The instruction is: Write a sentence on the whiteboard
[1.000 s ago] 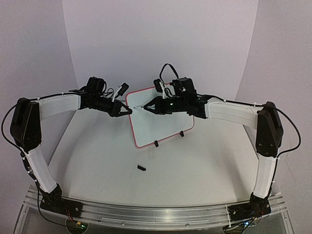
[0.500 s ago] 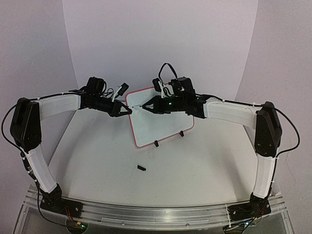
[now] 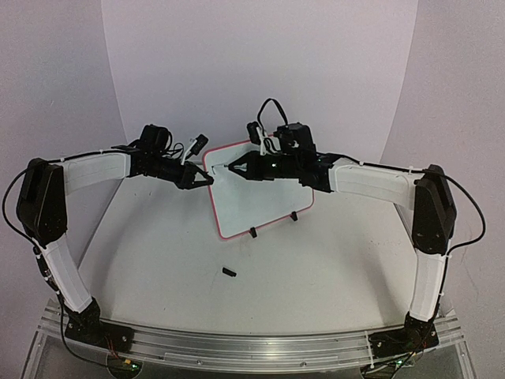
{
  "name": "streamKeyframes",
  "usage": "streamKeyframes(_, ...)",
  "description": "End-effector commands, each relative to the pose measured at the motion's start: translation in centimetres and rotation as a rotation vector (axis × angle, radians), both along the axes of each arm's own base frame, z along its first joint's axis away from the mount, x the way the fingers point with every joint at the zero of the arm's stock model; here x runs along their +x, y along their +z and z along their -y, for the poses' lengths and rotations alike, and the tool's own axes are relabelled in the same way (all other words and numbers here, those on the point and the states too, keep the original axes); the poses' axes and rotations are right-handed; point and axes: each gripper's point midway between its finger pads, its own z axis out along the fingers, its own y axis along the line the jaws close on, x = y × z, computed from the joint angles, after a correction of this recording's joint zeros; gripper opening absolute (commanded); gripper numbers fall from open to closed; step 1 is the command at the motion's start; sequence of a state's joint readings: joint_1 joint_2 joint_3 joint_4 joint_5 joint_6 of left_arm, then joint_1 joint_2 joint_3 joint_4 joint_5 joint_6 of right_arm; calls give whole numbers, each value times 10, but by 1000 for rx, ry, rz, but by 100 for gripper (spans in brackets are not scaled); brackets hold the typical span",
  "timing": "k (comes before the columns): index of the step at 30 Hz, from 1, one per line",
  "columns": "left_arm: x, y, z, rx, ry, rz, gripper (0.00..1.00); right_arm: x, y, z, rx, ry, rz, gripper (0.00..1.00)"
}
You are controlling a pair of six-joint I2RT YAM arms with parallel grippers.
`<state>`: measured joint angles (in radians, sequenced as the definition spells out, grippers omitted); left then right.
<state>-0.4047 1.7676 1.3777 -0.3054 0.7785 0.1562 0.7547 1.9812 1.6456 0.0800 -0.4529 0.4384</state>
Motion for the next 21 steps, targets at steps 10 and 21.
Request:
streamKeyframes(10, -18, -8, 4, 14, -41, -72, 0, 10, 60, 14, 140, -101, 138, 0)
streamKeyframes(21, -20, -6, 4, 15, -42, -66, 0, 9, 35, 16, 104, -106, 89, 0)
